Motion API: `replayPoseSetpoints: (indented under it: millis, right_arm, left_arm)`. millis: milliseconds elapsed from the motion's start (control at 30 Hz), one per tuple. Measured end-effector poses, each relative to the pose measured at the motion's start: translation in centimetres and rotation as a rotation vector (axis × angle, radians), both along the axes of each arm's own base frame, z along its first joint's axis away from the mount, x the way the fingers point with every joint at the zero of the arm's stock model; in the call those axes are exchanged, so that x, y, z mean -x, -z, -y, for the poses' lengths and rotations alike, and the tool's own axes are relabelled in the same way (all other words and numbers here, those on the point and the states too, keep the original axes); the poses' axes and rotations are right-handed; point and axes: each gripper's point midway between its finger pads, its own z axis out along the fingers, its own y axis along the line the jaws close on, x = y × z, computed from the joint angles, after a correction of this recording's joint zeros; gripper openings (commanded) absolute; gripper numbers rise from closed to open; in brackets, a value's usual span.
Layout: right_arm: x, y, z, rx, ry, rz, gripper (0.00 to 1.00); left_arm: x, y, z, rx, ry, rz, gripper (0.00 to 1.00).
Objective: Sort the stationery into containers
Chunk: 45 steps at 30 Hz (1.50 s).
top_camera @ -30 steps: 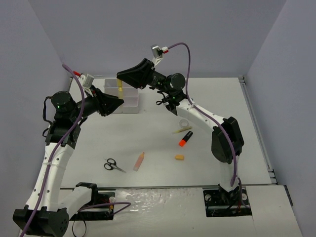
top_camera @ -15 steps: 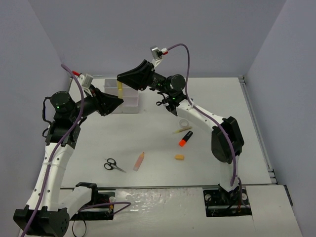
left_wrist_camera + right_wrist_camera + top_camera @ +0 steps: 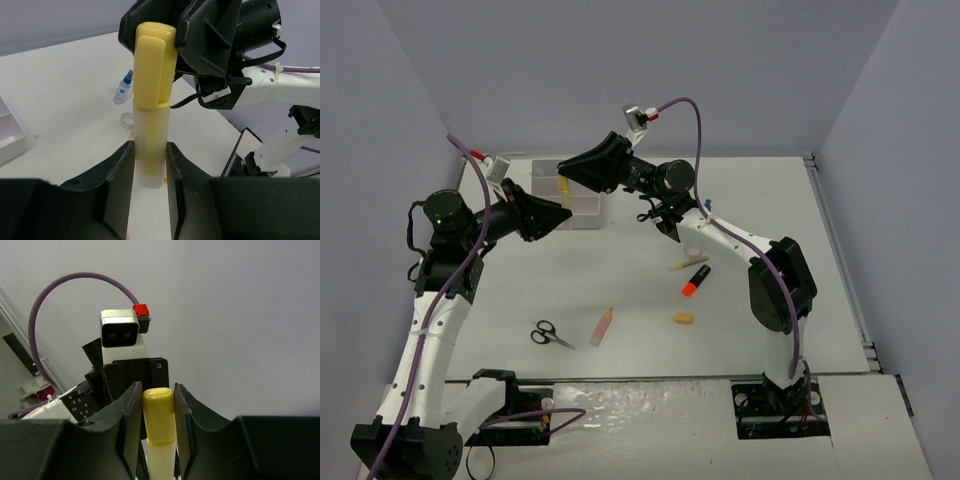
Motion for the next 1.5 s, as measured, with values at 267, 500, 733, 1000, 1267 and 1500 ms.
replayPoseSetpoints:
  millis: [267,500,733,1000,1267,1500]
  right_arm:
    - [0.9,-0.6,0.6,-0.003,-0.003,0.046,0.02]
    - [1.2,-0.9,1.0,-0.005,0.031,0.109,0.17]
    - [1.3,-0.9,0.9,0.002,0.041,0.143,0.27]
    - [2.4,0.8,0.0,0.079,-0.022,0.149,0.45]
    - [3.7,2.0,-0.6,0.135,-0.087,0.154,0.56]
    - [3.3,2.0,-0.1,0.148,-0.089,0.157,0.55]
  left_arm:
    - [0.6,-0.6,0.3,0.013,0.037,0.018,0.00]
    - [0.8,-0.8,0.3,0.008,0.051,0.037,0.00]
    - [0.9,-0.8,0.1,-0.011,0.047,0.064,0.00]
    - [0.8,-1.8,-0.2,-0.020,0.025,0.127,0.00]
    - [0.9,-2.4,-0.5,-0.047,0.011,0.185,0.00]
    - [0.5,-1.9,-0.9,-0.085,-0.019,0.202,0.00]
